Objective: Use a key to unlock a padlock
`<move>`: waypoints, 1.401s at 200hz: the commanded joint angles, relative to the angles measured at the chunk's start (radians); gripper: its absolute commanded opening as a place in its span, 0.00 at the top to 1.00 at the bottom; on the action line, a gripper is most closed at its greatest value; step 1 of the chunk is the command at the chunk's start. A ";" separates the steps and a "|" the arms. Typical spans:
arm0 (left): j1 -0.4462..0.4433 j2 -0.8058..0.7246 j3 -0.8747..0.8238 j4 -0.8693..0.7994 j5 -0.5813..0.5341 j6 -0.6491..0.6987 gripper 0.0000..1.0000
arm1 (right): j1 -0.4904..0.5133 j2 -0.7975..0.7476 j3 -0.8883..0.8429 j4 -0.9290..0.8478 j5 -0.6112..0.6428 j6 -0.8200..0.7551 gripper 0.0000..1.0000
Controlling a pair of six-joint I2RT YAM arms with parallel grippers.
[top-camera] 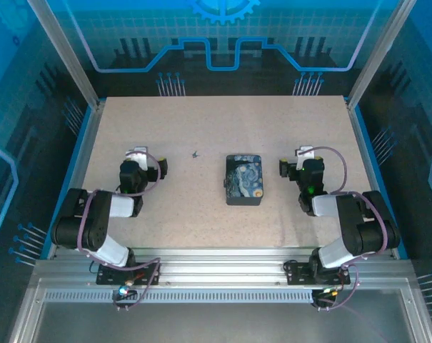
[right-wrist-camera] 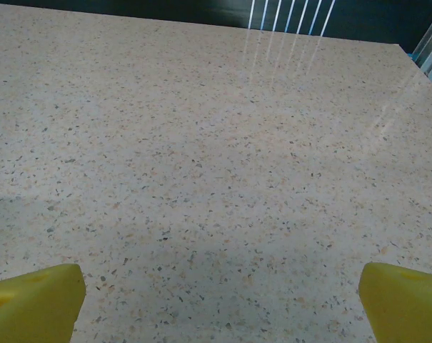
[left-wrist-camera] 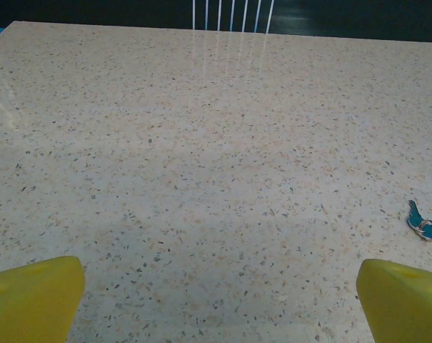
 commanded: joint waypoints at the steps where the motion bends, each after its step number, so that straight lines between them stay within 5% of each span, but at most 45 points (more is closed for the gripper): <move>1: 0.007 0.000 0.016 -0.001 0.027 0.013 0.01 | -0.012 -0.006 0.011 0.007 0.008 0.015 0.00; 179: 0.010 0.000 0.018 -0.005 0.034 0.010 0.01 | -0.012 -0.006 0.010 0.007 0.006 0.017 0.00; 204: 0.011 -0.033 0.009 -0.010 -0.034 -0.015 0.01 | -0.014 -0.060 0.030 -0.070 -0.031 0.000 0.00; 227: 0.008 -0.103 0.058 -0.155 -0.041 -0.009 0.01 | -0.027 -0.159 0.112 -0.310 0.003 0.045 0.00; 280: 0.001 -0.238 0.252 -0.518 -0.103 -0.100 0.01 | -0.018 -0.368 0.165 -0.512 -0.067 0.122 0.00</move>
